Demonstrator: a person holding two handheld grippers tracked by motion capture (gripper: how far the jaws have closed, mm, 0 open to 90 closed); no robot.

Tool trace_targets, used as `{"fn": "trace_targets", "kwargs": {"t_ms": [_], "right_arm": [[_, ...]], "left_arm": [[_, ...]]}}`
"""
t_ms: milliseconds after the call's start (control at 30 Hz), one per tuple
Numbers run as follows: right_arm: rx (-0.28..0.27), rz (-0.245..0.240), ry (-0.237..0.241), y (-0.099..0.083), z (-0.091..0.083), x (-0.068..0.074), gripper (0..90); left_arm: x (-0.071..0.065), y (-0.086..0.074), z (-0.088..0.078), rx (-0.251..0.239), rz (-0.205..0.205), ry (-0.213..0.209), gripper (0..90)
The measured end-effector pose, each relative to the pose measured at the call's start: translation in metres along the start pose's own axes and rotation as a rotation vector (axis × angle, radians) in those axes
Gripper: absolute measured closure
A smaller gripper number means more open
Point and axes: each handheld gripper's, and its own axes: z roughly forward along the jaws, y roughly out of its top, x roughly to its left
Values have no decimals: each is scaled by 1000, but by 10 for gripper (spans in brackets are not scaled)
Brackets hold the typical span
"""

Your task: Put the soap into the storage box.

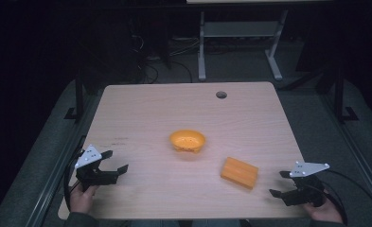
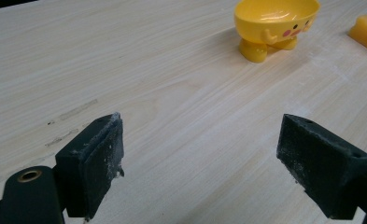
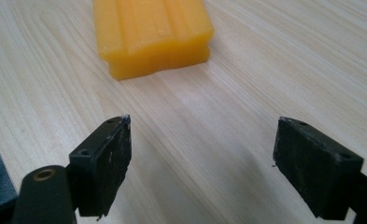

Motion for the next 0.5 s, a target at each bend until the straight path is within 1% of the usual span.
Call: {"fn": "trace_targets", "kwargs": {"t_ms": [167,200,233,367,433,467,500], "right_arm": [[12,-2,8,3,1,1,182],[33,-21,1,7,2,2,183],[46,-21,3,8,2,2,184],[47,-26,11,14,2,1,184],[65,-35,16,20,4,2,184],[61,-43,17,21,5,2,184],[67,-40,18,23,5,3,185]], "left_arm": [[-1,0,0,2,0,-1,141],[-1,0,1,3,5,-2,141],[-1,0,1,3,5,-3,141],[-2,0,1,3,8,-5,141],[-1,0,1,3,2,-1,141],[-1,0,0,6,2,1,141],[0,0,0,2,1,1,141]]}}
